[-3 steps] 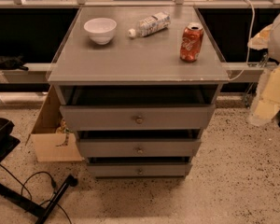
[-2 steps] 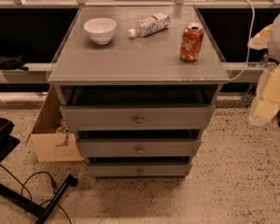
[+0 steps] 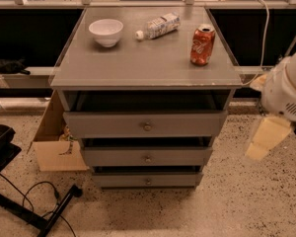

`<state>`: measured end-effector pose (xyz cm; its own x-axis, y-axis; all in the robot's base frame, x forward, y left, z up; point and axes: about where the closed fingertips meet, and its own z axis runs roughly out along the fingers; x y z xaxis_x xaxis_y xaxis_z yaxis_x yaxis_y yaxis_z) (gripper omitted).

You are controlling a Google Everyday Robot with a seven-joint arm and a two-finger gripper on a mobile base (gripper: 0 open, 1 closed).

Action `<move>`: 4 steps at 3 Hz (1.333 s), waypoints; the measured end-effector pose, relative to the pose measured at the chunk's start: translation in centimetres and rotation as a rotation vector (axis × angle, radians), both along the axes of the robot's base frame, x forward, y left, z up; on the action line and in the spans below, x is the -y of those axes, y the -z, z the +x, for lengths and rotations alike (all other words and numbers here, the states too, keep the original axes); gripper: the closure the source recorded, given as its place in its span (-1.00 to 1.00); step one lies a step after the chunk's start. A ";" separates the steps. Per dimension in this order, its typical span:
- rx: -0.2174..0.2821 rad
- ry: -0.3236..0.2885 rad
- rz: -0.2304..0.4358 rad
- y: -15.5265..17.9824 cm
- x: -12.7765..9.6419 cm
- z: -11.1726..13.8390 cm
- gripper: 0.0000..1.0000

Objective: Open top drawer

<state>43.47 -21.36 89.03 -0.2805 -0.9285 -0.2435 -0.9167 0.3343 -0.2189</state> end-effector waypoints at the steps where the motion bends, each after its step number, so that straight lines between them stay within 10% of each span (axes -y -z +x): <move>1: -0.004 -0.008 0.009 7.1 -0.4 1.3 -1.00; 4: 0.019 -0.161 -0.073 18.0 -2.9 9.3 -1.00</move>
Offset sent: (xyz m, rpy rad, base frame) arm 0.0773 0.0248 -0.1825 -0.0228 -0.0561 0.1375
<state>52.79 -18.49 71.04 -0.1226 -0.9764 -0.1781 -0.9525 0.1662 -0.2554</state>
